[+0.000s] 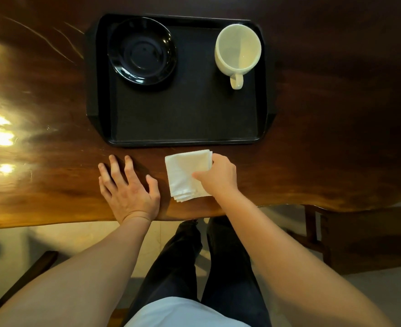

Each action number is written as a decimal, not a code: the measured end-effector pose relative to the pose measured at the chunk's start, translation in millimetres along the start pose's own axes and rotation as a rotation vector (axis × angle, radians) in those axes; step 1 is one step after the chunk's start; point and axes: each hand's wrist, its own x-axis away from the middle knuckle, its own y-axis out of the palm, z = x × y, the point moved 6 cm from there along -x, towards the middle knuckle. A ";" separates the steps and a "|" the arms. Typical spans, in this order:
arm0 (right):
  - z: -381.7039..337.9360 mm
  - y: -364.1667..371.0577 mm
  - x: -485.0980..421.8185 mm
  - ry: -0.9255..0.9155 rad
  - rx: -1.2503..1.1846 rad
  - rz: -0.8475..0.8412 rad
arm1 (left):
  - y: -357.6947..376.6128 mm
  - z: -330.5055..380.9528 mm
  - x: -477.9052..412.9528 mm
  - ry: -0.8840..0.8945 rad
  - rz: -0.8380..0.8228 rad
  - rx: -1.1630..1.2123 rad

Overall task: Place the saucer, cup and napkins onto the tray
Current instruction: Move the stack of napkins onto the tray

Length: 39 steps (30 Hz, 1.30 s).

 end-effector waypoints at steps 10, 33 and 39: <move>8.2 0.6 8.4 0.194 -0.641 -0.571 | -2.4 1.2 -0.1 0.004 -0.038 -0.002; -48.6 -29.9 -62.9 0.213 -1.065 -0.263 | -1.7 -1.0 0.1 0.006 -0.013 0.019; -53.9 -20.7 -67.0 0.306 -1.041 -0.183 | -1.1 -2.0 0.9 0.008 -0.008 0.029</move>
